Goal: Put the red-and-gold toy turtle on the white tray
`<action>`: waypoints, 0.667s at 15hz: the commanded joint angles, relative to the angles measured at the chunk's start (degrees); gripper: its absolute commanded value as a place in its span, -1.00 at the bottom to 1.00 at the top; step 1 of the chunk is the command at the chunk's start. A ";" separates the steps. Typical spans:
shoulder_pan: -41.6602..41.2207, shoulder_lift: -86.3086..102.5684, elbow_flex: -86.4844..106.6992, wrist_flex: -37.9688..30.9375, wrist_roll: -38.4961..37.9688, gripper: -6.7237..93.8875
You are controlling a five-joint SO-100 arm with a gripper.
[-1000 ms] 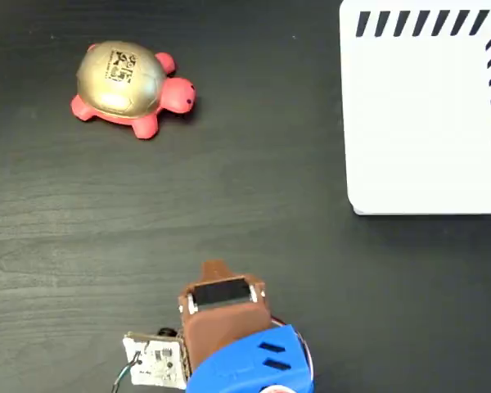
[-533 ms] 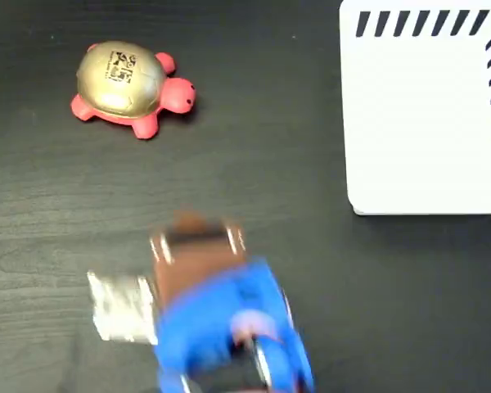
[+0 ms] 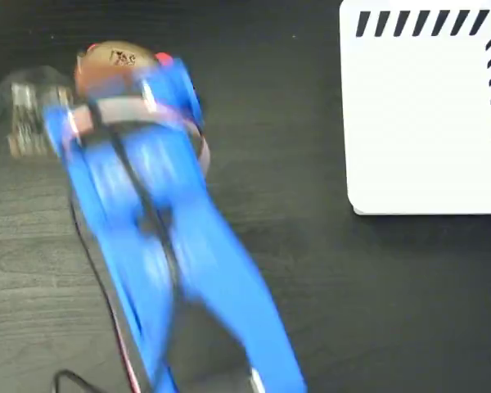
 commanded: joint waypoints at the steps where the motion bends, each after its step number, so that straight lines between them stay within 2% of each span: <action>1: -0.97 -6.42 -15.47 2.11 4.75 -0.87; 4: -3.34 -16.08 -29.18 7.21 5.19 -0.87; 6: -3.78 -21.88 -39.38 13.27 2.20 -0.85; 10: -1.93 -25.93 -44.74 15.56 1.32 -0.43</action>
